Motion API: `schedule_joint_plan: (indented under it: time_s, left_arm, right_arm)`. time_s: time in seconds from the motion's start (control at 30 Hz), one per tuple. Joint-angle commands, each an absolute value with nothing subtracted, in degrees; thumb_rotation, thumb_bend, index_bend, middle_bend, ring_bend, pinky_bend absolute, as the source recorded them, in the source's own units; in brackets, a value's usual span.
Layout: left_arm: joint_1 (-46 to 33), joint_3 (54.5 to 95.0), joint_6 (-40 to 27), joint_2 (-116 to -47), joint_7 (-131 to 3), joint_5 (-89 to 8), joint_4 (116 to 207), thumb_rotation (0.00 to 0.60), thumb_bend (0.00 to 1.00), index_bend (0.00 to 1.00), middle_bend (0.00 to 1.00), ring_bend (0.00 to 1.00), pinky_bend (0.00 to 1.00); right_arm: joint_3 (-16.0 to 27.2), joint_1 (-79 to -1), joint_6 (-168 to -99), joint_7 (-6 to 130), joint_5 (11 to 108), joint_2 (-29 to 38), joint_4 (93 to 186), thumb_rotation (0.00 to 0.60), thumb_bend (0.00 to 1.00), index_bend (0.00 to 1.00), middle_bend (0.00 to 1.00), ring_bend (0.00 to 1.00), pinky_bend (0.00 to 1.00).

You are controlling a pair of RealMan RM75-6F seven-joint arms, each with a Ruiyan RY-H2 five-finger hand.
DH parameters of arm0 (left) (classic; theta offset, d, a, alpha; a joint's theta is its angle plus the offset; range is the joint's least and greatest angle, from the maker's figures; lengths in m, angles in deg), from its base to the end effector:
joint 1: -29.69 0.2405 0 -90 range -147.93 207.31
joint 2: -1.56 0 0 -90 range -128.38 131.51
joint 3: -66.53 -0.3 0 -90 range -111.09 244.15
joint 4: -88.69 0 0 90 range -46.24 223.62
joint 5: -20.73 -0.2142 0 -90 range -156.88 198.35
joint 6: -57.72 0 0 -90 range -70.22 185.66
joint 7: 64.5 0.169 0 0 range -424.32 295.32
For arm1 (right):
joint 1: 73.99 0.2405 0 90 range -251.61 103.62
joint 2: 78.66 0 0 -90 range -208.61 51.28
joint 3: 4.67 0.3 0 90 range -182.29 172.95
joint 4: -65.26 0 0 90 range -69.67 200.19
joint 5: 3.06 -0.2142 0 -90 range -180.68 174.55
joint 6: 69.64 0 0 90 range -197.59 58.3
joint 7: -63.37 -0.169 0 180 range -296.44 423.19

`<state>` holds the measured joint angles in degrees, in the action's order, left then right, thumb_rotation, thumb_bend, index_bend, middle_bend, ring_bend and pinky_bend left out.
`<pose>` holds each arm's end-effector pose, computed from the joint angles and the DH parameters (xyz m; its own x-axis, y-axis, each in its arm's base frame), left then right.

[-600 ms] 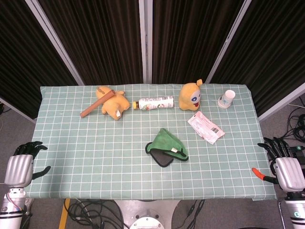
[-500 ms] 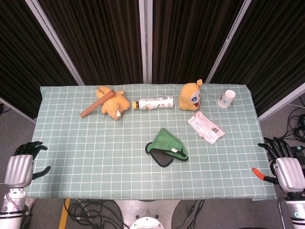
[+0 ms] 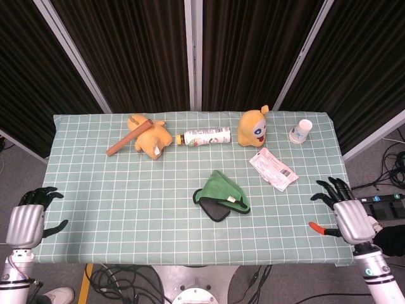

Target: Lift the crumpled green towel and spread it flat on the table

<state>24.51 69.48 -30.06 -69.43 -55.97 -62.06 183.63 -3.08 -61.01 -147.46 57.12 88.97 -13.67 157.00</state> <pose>-0.3374 0.2100 0.1377 0.3778 -0.0290 0.9255 0.9256 0.0381 -0.3766 -0.3153 -0.2491 0.1397 0.3275 -0.1159 0.9377 -0.9272 -0.2302 0.2954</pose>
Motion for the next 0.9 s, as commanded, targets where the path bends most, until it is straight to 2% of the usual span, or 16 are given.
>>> schedule_joint_plan:
  time_s: [0.03, 0.17, 0.43, 0.73, 0.9]
  left_arm:
    - [24.67, 69.54, -30.17, -69.23, -56.02, -62.05, 183.74, 0.6, 0.15, 0.41, 0.37, 0.25, 0.24]
    - [24.88, 69.69, -30.23, -69.09, -56.34, -61.95, 183.84, 0.6, 0.15, 0.41, 0.37, 0.25, 0.24]
    - [24.53, 70.21, -29.32, -68.88, -57.06, -61.59, 183.8, 0.6, 0.15, 0.41, 0.37, 0.25, 0.24]
    - [24.39, 70.63, -28.06, -68.82, -58.3, -60.29, 183.45, 0.6, 0.15, 0.41, 0.37, 0.25, 0.24]
    - [24.38, 70.6, -27.47, -68.52, -59.59, -60.11, 183.74, 0.6, 0.14, 0.41, 0.36, 0.25, 0.24]
  right_arm:
    - [-1.43, -55.47, -140.22, 59.74, 88.65, -9.33, 156.55, 0.572, 0.0, 0.43, 0.15, 0.0, 0.0]
    - [0.57, -49.98, -132.61, 60.64, 85.71, -2.62, 152.08, 0.583, 0.0, 0.44, 0.15, 0.0, 0.0]
    - [3.3, -41.65, -124.49, 60.08, 82.78, 10.43, 139.34, 0.584, 0.01, 0.44, 0.15, 0.0, 0.0]
    - [2.21, -38.0, -123.37, 58.51, 83.71, 18.08, 130.39, 0.584, 0.03, 0.44, 0.15, 0.0, 0.0]
    - [1.21, -37.51, -123.67, 56.42, 84.27, 18.42, 130.06, 0.581, 0.05, 0.44, 0.15, 0.0, 0.0]
